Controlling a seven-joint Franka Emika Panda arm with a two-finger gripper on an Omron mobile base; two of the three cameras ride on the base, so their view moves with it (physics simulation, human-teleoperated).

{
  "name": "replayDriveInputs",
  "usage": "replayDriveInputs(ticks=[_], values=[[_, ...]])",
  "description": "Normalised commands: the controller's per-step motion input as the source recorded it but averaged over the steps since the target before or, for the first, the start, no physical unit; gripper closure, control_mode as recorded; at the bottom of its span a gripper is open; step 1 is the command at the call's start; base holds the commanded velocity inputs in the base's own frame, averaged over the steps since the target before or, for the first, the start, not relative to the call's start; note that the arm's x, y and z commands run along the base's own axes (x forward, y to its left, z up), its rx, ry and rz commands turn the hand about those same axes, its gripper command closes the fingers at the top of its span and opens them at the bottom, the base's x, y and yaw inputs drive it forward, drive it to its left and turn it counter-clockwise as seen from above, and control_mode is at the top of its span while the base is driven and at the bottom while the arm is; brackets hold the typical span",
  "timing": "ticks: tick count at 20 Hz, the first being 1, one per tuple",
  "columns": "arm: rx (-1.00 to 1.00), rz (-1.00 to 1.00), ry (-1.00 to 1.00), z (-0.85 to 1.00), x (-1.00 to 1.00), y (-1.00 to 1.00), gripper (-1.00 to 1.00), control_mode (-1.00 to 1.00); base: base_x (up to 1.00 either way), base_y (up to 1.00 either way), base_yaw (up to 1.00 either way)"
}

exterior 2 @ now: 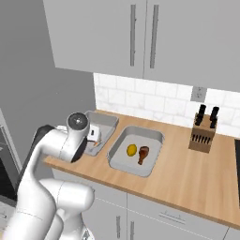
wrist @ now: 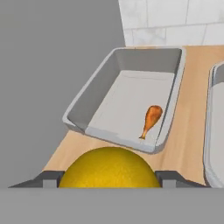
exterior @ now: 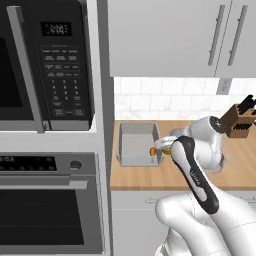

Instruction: Place one lemon and one chicken drumstick in each tupperware on the nearby counter, to pack two identical lunches.

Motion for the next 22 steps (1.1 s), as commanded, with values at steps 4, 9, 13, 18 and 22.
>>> replayDriveInputs(ticks=[4,9,13,18,22], values=[[0.02,0.00,0.00,-0.41,1.00,0.01,1.00,-1.00,0.00,0.00,0.00],[0.06,0.00,0.10,-0.01,1.00,0.00,1.00,-1.00,0.00,0.00,0.00],[0.01,0.00,0.09,-0.02,0.94,0.09,1.00,-1.00,0.00,0.00,0.00],[0.00,0.00,0.00,-0.19,0.68,0.12,1.00,-1.00,0.00,0.00,0.00],[-0.01,0.00,0.00,-0.31,0.51,0.10,1.00,-1.00,0.00,0.00,0.00]])
